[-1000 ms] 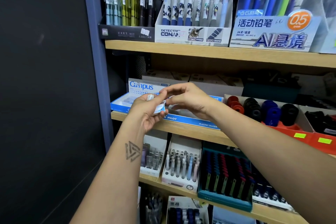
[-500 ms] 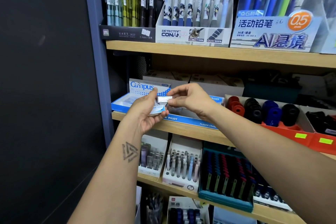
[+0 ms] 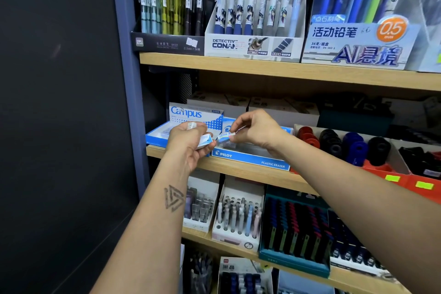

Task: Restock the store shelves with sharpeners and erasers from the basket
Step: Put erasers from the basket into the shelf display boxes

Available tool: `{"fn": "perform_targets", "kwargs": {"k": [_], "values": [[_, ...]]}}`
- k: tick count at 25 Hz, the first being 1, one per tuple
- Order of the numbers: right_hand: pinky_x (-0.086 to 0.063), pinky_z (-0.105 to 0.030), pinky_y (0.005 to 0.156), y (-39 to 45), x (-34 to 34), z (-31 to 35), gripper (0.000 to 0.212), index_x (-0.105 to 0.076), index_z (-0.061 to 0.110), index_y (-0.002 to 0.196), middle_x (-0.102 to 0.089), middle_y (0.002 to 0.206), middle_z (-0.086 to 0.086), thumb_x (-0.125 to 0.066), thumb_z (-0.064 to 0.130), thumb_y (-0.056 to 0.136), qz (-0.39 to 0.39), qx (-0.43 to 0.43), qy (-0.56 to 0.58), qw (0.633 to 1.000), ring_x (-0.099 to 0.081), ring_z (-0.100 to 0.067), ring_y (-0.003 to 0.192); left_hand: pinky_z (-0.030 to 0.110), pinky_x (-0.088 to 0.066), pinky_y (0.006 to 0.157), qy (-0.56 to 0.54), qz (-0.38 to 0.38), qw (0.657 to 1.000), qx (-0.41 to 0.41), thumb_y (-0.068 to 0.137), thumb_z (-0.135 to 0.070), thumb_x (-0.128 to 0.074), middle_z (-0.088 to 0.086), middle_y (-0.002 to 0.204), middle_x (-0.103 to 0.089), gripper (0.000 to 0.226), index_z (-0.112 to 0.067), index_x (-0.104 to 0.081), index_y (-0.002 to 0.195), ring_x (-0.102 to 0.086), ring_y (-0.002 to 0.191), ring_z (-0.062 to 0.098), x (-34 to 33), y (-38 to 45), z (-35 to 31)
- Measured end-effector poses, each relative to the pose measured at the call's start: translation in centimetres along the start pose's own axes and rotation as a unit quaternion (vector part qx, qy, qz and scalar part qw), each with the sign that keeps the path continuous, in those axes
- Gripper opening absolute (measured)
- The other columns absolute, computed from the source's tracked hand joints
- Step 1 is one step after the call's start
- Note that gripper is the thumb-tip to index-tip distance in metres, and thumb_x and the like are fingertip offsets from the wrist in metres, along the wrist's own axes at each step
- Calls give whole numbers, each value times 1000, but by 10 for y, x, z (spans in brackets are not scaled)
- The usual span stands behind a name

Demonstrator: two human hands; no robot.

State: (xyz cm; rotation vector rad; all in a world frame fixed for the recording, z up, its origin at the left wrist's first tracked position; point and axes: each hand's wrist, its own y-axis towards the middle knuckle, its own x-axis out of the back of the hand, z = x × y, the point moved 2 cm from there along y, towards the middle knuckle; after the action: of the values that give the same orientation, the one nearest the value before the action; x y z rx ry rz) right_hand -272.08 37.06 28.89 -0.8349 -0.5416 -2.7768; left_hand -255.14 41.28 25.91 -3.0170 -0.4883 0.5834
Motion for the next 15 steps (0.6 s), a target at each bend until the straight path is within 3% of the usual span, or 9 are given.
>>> {"fn": "perform_targets", "kwargs": {"k": [5, 8, 10, 12, 15], "values": [[-61, -38, 82, 0, 3, -7, 26, -73, 9, 89, -74, 98, -12, -81, -9, 73, -15, -30, 64, 997, -68, -22, 87, 22, -51, 43, 26, -10, 1000, 11, 92, 0, -65, 27, 105, -70, 7, -6, -63, 96, -65, 67, 27, 3, -1, -1], [-60, -41, 87, 5, 2, -10, 24, -75, 12, 87, -75, 99, -10, -78, -9, 76, -9, -38, 69, 997, -70, -27, 99, 22, -51, 44, 28, -9, 999, 13, 92, 1, -64, 26, 104, -71, 10, -4, -65, 102, -66, 67, 26, 2, -3, 0], [-58, -38, 92, 9, 5, -9, 27, -78, 17, 85, -76, 100, -5, -72, -9, 82, 2, -42, 35, 999, -68, -22, 104, 22, -51, 44, 29, -8, 999, 14, 92, 1, -64, 26, 104, -71, 13, -3, -65, 105, -66, 67, 27, 1, -3, 0], [-58, -32, 89, 13, 9, -5, 30, -80, 16, 88, -76, 101, -1, -66, -10, 86, 50, -33, -23, 998, -67, -14, 104, 22, -51, 44, 31, -8, 999, 15, 92, 0, -64, 26, 104, -70, 11, -4, -65, 103, -65, 67, 27, 0, -4, 0], [-57, -19, 80, 13, 0, 3, 29, -74, 2, 105, -76, 103, -7, -62, -16, 85, 157, 25, -61, 985, -71, -8, 95, 22, -51, 43, 35, -7, 999, 15, 93, 0, -64, 27, 106, -70, 8, -6, -64, 98, -64, 65, 26, 0, -4, 0]]}}
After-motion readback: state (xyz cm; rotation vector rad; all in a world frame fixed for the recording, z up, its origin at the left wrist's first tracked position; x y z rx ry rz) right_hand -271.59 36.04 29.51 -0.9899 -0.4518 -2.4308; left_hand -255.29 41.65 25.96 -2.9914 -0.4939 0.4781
